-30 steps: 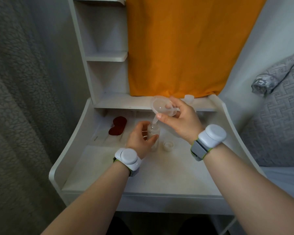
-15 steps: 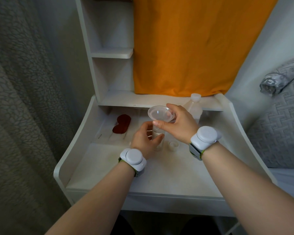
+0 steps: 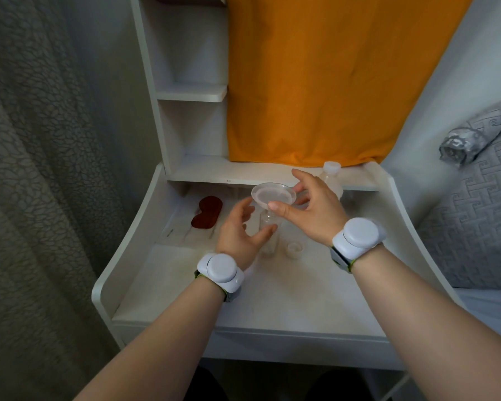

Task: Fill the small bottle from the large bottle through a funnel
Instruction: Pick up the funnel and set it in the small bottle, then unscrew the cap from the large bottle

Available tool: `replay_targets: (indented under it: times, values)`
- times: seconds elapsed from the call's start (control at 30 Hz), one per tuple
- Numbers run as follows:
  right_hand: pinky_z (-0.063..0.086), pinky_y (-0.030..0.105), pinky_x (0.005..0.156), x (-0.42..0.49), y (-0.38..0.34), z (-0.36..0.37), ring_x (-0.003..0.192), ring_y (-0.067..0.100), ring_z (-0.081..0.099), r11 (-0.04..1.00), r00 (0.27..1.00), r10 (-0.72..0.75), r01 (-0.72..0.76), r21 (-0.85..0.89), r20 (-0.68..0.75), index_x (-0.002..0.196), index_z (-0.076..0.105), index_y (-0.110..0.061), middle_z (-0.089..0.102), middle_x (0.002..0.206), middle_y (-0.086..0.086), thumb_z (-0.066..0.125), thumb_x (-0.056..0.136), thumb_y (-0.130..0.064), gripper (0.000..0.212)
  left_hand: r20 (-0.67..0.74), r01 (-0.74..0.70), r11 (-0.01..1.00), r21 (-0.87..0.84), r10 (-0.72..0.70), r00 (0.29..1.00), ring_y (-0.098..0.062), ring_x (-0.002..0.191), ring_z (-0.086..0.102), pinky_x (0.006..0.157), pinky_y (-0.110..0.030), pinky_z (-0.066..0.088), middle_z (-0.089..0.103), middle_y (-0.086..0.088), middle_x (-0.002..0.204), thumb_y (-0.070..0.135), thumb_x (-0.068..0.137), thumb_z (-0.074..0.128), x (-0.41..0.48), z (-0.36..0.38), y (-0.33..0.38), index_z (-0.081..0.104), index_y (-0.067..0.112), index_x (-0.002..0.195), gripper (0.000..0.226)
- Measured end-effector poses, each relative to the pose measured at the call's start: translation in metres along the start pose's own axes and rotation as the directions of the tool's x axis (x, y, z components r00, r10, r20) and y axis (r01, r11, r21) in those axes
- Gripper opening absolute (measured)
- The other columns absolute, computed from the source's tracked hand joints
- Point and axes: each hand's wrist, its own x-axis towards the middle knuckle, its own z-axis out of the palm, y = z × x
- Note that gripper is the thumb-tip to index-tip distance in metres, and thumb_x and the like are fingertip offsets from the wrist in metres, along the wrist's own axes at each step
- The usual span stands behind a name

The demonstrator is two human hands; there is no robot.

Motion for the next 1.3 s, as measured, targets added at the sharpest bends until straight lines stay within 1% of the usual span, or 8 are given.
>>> replay_targets:
  times: [0.17,0.27,0.33,0.47,0.7,1.0,1.17,1.3]
  values:
    - [0.048,0.034,0.079,-0.003,0.014,-0.018,0.092,0.019,0.054,0.995,0.960,-0.074,0.089,0.044,-0.269,0.129,0.049,-0.018,0.054,0.108,0.003,0.057,0.086,-0.042,0.050,-0.290,-0.256,0.965,0.065,0.264,0.920,-0.001,0.093,0.051,0.078,-0.008,0.040,0.051,0.016,0.102,0.030,0.078,0.071,-0.014,-0.005,0.038,0.052,0.025,0.112,0.039]
    - [0.047,0.035,0.077,0.000,0.027,-0.028,0.090,0.020,0.053,0.998,0.931,-0.040,0.052,0.021,-0.363,0.123,0.053,-0.016,0.057,0.110,0.007,0.059,0.086,-0.033,0.041,-0.249,-0.399,0.916,0.028,0.393,0.885,-0.001,0.085,0.052,0.072,-0.011,0.043,0.050,0.019,0.098,0.027,0.079,0.066,-0.027,0.004,0.063,0.048,0.033,0.106,0.033]
    - [0.046,0.034,0.077,0.005,0.036,-0.035,0.092,0.020,0.053,1.000,0.930,-0.025,0.017,-0.025,-0.366,0.123,0.053,-0.015,0.056,0.114,0.009,0.061,0.085,-0.031,0.042,-0.193,-0.429,0.903,0.001,0.421,0.886,-0.006,0.082,0.054,0.070,-0.016,0.046,0.053,0.013,0.097,0.023,0.079,0.066,-0.032,0.014,0.073,0.052,0.028,0.106,0.030]
    - [0.043,0.044,0.094,0.023,0.055,-0.048,0.113,0.032,0.051,0.987,0.962,0.001,-0.045,-0.155,-0.273,0.129,0.049,-0.011,0.052,0.126,0.015,0.063,0.083,-0.026,0.050,-0.046,-0.339,0.939,-0.064,0.336,0.941,-0.010,0.088,0.056,0.077,-0.023,0.050,0.056,0.003,0.104,0.015,0.081,0.066,-0.033,0.043,0.080,0.055,0.016,0.113,0.034]
    - [0.032,0.035,0.102,0.064,0.061,-0.053,0.129,0.033,0.040,0.941,0.999,0.017,-0.028,-0.336,-0.035,0.140,0.036,-0.015,0.043,0.143,0.012,0.060,0.087,-0.030,0.059,0.143,-0.154,0.988,0.006,0.151,0.978,-0.007,0.097,0.054,0.088,-0.021,0.047,0.057,-0.002,0.118,0.021,0.085,0.063,-0.033,0.076,0.064,0.049,0.018,0.128,0.046]
    - [0.042,0.030,0.078,0.064,0.064,-0.065,0.102,0.030,0.058,0.951,1.000,0.008,-0.012,-0.308,-0.016,0.120,0.053,-0.023,0.063,0.117,0.007,0.060,0.086,-0.030,0.036,0.164,-0.108,0.993,0.049,0.098,0.982,-0.014,0.113,0.053,0.098,-0.028,0.044,0.052,-0.003,0.128,0.023,0.086,0.062,-0.027,0.088,0.052,0.043,0.018,0.135,0.053]
    - [0.044,0.040,0.086,0.044,0.066,-0.074,0.100,0.028,0.054,0.937,0.999,-0.022,0.011,-0.349,-0.029,0.115,0.053,-0.032,0.064,0.109,0.001,0.059,0.083,-0.040,0.033,0.165,-0.105,0.991,0.080,0.091,0.982,-0.017,0.125,0.044,0.104,-0.030,0.039,0.042,-0.004,0.138,0.024,0.084,0.063,-0.022,0.094,0.050,0.032,0.018,0.142,0.066]
    - [0.043,0.031,0.077,0.027,0.061,-0.082,0.090,0.019,0.055,0.962,1.000,-0.025,0.026,-0.270,0.009,0.116,0.055,-0.031,0.058,0.105,-0.003,0.062,0.083,-0.037,0.034,0.185,-0.080,0.991,0.105,0.060,0.981,-0.017,0.131,0.037,0.102,-0.022,0.033,0.034,-0.002,0.145,0.031,0.083,0.065,-0.018,0.096,0.051,0.021,0.020,0.146,0.078]
